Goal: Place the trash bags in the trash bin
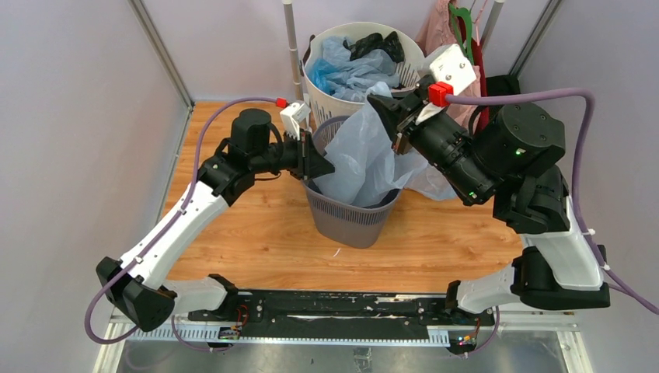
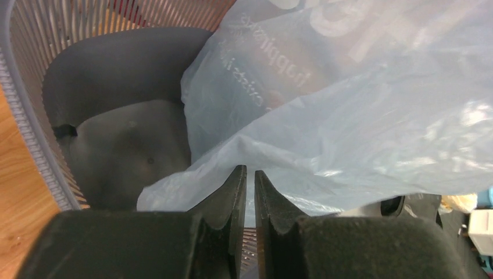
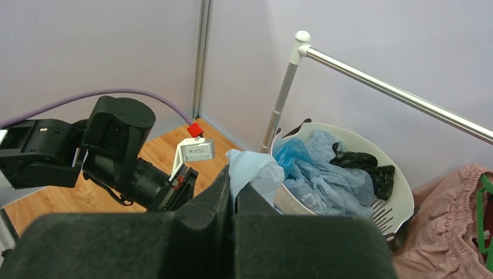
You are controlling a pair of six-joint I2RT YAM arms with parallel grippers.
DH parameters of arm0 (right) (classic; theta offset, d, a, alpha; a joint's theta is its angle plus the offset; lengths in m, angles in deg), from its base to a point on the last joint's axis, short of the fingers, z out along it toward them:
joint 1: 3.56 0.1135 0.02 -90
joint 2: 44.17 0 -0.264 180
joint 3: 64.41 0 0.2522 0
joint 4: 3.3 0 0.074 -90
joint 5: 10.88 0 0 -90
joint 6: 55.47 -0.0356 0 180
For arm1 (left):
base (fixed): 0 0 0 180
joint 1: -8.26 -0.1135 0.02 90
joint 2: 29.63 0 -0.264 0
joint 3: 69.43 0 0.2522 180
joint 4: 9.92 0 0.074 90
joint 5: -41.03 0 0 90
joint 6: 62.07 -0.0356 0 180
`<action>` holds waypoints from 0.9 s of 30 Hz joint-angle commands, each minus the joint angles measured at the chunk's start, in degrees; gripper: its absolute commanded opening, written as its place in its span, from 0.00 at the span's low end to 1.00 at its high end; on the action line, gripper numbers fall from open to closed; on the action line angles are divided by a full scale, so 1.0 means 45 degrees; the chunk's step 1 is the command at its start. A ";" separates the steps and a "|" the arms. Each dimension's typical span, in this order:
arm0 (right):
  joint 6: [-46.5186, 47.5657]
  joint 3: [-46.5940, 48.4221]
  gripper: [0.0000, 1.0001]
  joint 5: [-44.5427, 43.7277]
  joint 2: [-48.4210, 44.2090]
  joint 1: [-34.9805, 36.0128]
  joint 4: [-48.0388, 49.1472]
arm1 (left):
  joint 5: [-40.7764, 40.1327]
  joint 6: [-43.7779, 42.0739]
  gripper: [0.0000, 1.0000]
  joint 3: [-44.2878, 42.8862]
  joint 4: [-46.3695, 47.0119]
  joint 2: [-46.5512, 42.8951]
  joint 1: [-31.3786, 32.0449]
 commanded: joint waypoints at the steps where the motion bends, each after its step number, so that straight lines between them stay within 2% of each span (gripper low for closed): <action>1: -0.0208 -0.0159 0.00 0.0105 -0.0300 0.0176 0.0146 | -0.0821 -0.0875 0.15 -0.0424 -0.0830 0.0049 0.0124; 6: -0.0326 -0.0617 0.00 0.0219 0.0057 0.0176 0.0127 | -0.2299 -0.1498 0.16 -0.1108 -0.2497 -0.0530 0.0124; 12: -0.0404 -0.0880 0.00 0.0197 0.0840 0.0138 -0.0053 | -0.5309 -0.2136 0.29 -0.2310 -0.4742 -0.2048 0.0123; 15: -0.0467 -0.0500 0.00 0.0439 0.1546 0.0016 -0.0391 | -0.5897 -0.2379 0.32 -0.2764 -0.5353 -0.2492 0.0121; 21: -0.0592 0.0645 0.00 0.0664 0.3308 -0.0203 -0.1604 | -0.5902 -0.2335 0.33 -0.2807 -0.5604 -0.2775 0.0119; 27: -0.1152 0.0511 0.00 0.0033 0.3657 -0.0771 -0.2137 | -0.4270 -0.1698 0.29 -0.2543 -0.4782 -0.2621 0.0124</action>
